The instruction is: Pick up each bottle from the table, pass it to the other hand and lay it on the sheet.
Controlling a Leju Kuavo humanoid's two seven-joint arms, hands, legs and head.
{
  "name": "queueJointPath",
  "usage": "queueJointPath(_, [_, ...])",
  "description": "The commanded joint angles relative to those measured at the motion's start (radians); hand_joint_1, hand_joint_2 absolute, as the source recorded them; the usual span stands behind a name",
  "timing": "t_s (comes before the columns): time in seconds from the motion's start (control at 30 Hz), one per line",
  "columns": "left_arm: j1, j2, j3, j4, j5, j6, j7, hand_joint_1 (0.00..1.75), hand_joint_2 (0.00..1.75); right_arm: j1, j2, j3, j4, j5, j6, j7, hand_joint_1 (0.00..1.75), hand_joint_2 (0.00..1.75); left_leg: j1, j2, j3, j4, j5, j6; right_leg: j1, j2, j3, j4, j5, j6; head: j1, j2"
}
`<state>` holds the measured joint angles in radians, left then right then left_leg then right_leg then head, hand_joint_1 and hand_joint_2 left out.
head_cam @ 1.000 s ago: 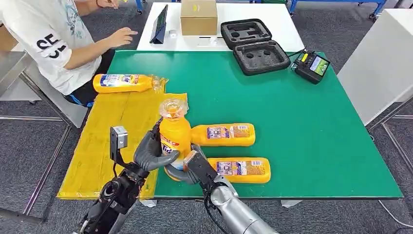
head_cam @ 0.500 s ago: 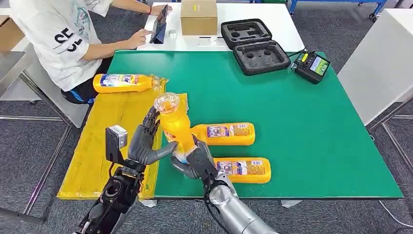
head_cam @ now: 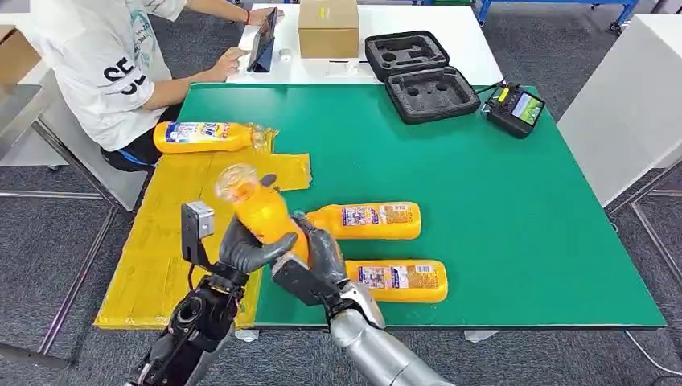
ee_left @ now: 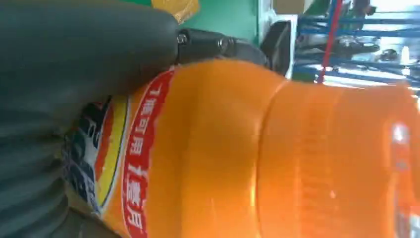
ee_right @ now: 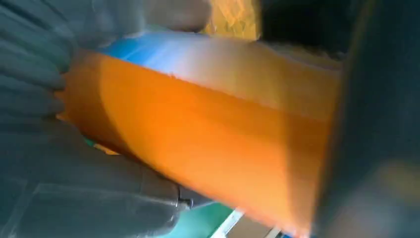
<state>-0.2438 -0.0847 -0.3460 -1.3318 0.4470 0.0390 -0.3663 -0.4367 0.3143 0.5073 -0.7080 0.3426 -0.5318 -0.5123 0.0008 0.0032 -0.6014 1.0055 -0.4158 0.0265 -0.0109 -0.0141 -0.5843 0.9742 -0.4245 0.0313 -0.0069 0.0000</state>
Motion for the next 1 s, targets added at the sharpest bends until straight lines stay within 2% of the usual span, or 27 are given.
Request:
queueJointPath(0.03, [-0.086, -0.02, -0.048, 0.155, 0.06, -0.061, 0.04, 0.0, 1.75, -0.038, 0.011, 0.084, 0.034, 0.041, -0.005, 0.008, 1.75, 1.75, 0.001, -0.002, 0.001, 0.0, -0.001, -0.001, 0.001, -0.001, 0.002, 0.0, -0.001, -0.001, 0.0, 0.0])
queueJointPath(0.37, [-0.074, -0.008, -0.016, 0.122, 0.081, -0.035, 0.023, 0.03, 1.75, -0.055, 0.018, 0.085, 0.065, 0.026, 0.023, 0.001, 1.75, 1.75, 0.001, 0.0, 0.002, 0.001, -0.001, -0.002, 0.001, 0.001, 0.002, 0.0, -0.001, -0.001, 0.0, 0.0])
queueJointPath(0.4, [-0.071, -0.008, -0.012, 0.116, 0.077, -0.028, 0.011, 0.45, 1.75, -0.057, 0.018, 0.085, 0.067, 0.026, 0.025, 0.001, 1.75, 1.75, 0.001, 0.0, 0.001, 0.0, -0.001, -0.001, 0.001, 0.001, 0.002, 0.0, -0.001, -0.001, 0.0, 0.0])
queueJointPath(0.43, [-0.069, -0.01, -0.006, 0.111, 0.075, -0.016, 0.001, 0.45, 1.75, -0.057, 0.019, 0.084, 0.069, 0.024, 0.025, 0.002, 1.75, 1.75, 0.001, 0.0, 0.0, 0.0, -0.001, -0.001, 0.001, 0.001, 0.001, 0.0, -0.001, -0.001, 0.0, 0.0])
queueJointPath(0.47, [-0.065, -0.012, 0.001, 0.102, 0.075, -0.008, -0.004, 1.4, 1.75, -0.058, 0.02, 0.084, 0.071, 0.023, 0.026, 0.002, 1.75, 1.75, 0.001, 0.0, 0.001, 0.0, -0.001, -0.002, 0.001, 0.001, 0.002, 0.0, -0.001, -0.001, 0.0, 0.0])
queueJointPath(0.5, [-0.06, -0.013, 0.01, 0.085, 0.065, 0.012, -0.031, 1.64, 1.75, -0.06, 0.022, 0.084, 0.074, 0.022, 0.026, 0.0, 1.75, 1.75, 0.001, 0.0, 0.001, 0.0, -0.001, -0.001, 0.001, 0.001, 0.001, 0.0, -0.001, -0.001, 0.0, 0.0])
queueJointPath(0.63, [-0.047, -0.014, 0.031, 0.045, 0.049, 0.059, -0.057, 1.73, 1.75, -0.064, 0.023, 0.084, 0.078, 0.018, 0.031, -0.002, 1.75, 1.75, 0.001, 0.0, 0.0, 0.0, -0.001, -0.001, 0.001, 0.001, 0.001, 0.0, -0.001, -0.001, 0.0, 0.0])
queueJointPath(0.67, [-0.044, -0.012, 0.036, 0.036, 0.047, 0.065, -0.06, 1.75, 1.75, -0.064, 0.024, 0.082, 0.076, 0.016, 0.029, -0.004, 0.1, 1.75, 0.001, 0.0, 0.001, 0.001, -0.002, -0.002, 0.001, 0.001, 0.002, 0.001, -0.001, -0.001, 0.0, 0.0])
queueJointPath(0.73, [-0.037, -0.009, 0.042, 0.02, 0.043, 0.079, -0.066, 1.75, 1.75, -0.065, 0.023, 0.082, 0.074, 0.015, 0.022, -0.01, 0.1, 1.75, 0.001, 0.0, 0.0, 0.0, -0.001, -0.001, 0.001, 0.001, 0.001, 0.0, -0.001, -0.001, 0.0, 0.0])
queueJointPath(0.77, [-0.033, -0.009, 0.046, 0.014, 0.043, 0.086, -0.068, 1.75, 1.75, -0.064, 0.024, 0.079, 0.069, 0.011, 0.017, -0.014, 0.0, 1.75, 0.001, 0.001, 0.001, 0.0, -0.002, -0.002, 0.001, 0.002, 0.002, 0.0, -0.001, -0.001, 0.0, 0.0])
queueJointPath(0.8, [-0.031, -0.008, 0.047, 0.011, 0.043, 0.089, -0.068, 1.75, 1.75, -0.061, 0.025, 0.074, 0.064, 0.002, 0.018, -0.018, 0.0, 0.0, 0.001, 0.0, 0.0, 0.0, -0.001, -0.001, 0.001, 0.001, 0.001, 0.0, -0.001, -0.001, 0.0, 0.0])
queueJointPath(1.0, [-0.022, 0.007, 0.064, 0.019, 0.036, 0.134, -0.108, 1.69, 1.75, -0.032, 0.01, 0.077, -0.045, -0.012, 0.007, -0.076, 0.0, 0.0, 0.002, 0.001, 0.002, 0.001, -0.002, -0.002, 0.002, 0.002, 0.003, 0.0, -0.001, -0.002, 0.0, 0.0])
